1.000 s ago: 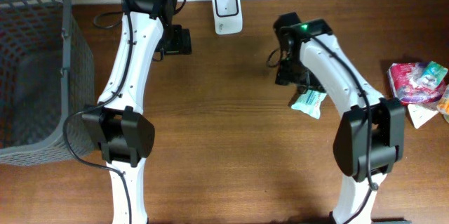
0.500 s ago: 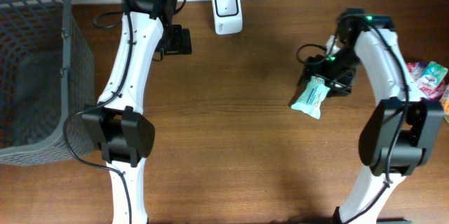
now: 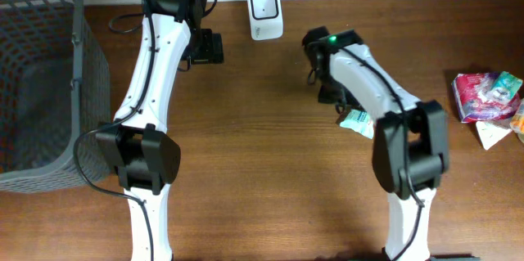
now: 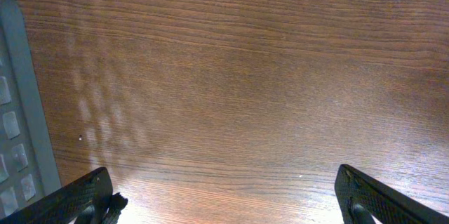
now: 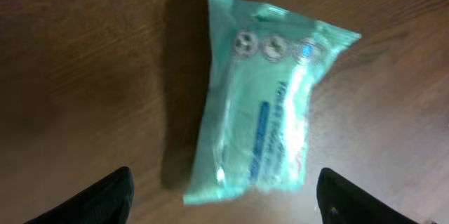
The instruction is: Scan the item barcode
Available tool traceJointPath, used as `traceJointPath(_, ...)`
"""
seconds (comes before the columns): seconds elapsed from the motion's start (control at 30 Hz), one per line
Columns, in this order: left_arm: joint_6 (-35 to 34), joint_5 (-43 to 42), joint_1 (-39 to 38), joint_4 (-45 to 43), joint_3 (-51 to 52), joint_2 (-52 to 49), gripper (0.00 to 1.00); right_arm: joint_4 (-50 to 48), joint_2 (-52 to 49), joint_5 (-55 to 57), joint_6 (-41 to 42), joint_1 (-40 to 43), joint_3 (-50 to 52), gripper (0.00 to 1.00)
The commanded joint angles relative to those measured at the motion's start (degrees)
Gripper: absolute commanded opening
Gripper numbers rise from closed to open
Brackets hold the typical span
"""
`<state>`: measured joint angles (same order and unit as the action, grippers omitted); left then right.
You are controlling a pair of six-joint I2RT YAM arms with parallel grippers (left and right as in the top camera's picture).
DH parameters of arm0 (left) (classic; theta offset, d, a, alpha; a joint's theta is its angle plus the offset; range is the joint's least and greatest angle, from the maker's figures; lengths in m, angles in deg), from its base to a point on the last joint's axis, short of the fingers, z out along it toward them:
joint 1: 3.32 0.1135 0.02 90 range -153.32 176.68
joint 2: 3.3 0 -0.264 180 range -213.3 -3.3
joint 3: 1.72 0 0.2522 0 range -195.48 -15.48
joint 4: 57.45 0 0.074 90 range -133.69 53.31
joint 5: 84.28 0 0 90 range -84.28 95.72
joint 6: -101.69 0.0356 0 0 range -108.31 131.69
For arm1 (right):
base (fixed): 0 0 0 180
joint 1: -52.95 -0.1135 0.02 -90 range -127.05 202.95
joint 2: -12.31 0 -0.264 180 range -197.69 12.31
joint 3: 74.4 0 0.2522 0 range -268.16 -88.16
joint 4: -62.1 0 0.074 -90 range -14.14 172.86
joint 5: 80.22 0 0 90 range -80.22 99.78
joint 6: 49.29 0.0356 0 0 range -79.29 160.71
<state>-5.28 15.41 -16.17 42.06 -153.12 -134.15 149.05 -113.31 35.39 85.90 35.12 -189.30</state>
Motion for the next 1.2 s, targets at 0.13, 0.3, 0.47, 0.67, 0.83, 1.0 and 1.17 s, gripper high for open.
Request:
traceJointPath(0.13, -0.6, 0.5, -0.1, 0.0, -0.7, -0.5, 0.99, 0.3, -7.3, 8.3, 3.5, -0.1, 0.0, 0.78)
traceJointPath(0.3, -0.6, 0.5, -0.1, 0.0, -0.7, -0.5, 0.99, 2.0, -9.9, 9.8, 3.6, -0.1, 0.0, 0.77)
traceJointPath(0.47, -0.6, 0.5, -0.1, 0.0, -0.7, -0.5, 0.99, 2.8, -12.0, 9.6, 3.6, -0.1, 0.5, 0.57)
traceJointPath(0.67, -0.6, 0.5, -0.1, 0.0, -0.7, -0.5, 0.99, 2.7, -14.2, 9.6, 3.5, -0.1, 0.9, 0.43)
traceJointPath(0.83, -0.6, 0.5, -0.1, 0.0, -0.7, -0.5, 0.99, 5.1, -14.1, 7.2, 3.1, -0.1, -0.3, 0.22)
traceJointPath(1.0, -0.6, 0.5, -0.1, 0.0, -0.7, -0.5, 0.99, 10.1, -14.1, -1.8, -4.7, -0.1, -11.3, 0.19)
traceJointPath(1.17, -0.6, 0.5, -0.1, 0.0, -0.7, -0.5, 0.99, 11.8, -14.1, -26.2, -21.3, -0.1, -24.4, 0.19)
